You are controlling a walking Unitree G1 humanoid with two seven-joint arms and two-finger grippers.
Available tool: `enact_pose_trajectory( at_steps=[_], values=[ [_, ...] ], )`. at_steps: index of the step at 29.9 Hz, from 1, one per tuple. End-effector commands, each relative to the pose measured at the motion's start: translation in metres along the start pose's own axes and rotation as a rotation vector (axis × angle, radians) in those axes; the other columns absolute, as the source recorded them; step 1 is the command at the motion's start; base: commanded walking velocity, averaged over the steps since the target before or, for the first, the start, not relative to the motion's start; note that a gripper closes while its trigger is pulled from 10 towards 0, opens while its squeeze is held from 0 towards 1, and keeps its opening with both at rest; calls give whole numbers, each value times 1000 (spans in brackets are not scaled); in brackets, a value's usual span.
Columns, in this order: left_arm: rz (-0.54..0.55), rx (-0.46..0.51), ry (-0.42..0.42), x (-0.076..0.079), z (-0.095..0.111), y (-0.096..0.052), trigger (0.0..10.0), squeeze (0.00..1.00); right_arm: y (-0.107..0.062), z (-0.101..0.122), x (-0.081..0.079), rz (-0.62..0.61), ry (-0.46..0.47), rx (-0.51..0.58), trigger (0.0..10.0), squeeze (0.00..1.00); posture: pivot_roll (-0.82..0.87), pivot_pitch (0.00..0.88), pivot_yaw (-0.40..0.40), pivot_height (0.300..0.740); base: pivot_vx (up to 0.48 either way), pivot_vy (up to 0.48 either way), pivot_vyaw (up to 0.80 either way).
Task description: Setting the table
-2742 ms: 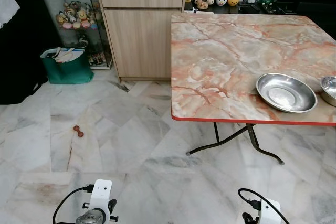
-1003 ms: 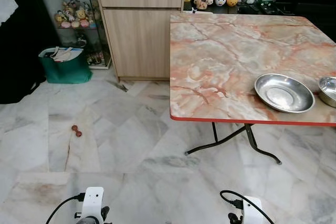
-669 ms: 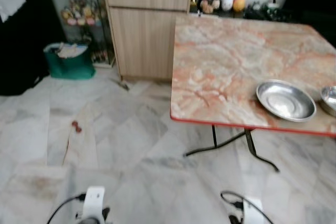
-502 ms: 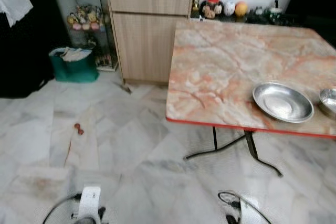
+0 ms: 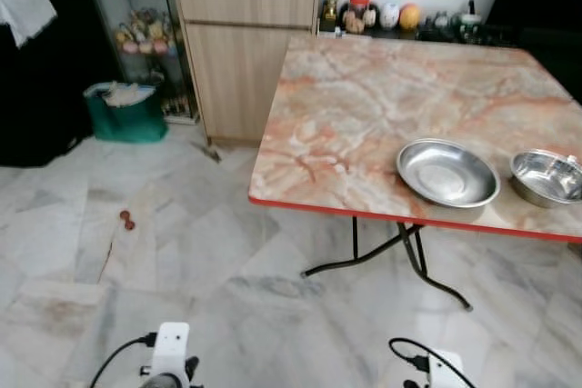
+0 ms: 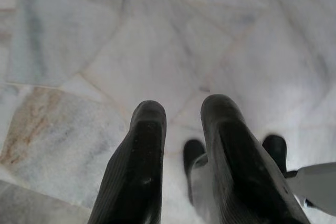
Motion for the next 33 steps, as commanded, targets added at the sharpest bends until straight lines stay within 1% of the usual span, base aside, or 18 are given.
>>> enact_pose_trajectory(
  at_steps=[1, 29, 33],
  values=[
    [-5, -2, 3, 3, 2, 1, 10000, 0, -2, -5, 8, -21, 4, -14, 10000, 0, 50, 0, -61, 724, 0, -255, 0],
    [-14, 7, 6, 7, 5, 1, 10000, 0, -2, -4, 9, -27, -13, -6, 10000, 0, 51, 0, -67, 724, 0, -249, 0],
    [-9, 15, 2, 7, 7, 1, 10000, 0, -2, -3, 9, -27, -23, -5, 10000, 0, 53, 0, -67, 724, 0, 0, 0]
  ],
)
Point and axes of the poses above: a point about 5 cm out from each wrist's last joint towards the gripper, its own y axis pointing out of the wrist towards the gripper, its own z axis along the axis of the wrist's last joint, x = y × z, the point moved 2 cm from there along y, pointing out of the wrist towards the gripper, and after that the axes turned 14 degrees about y, right-handed, at the moved point
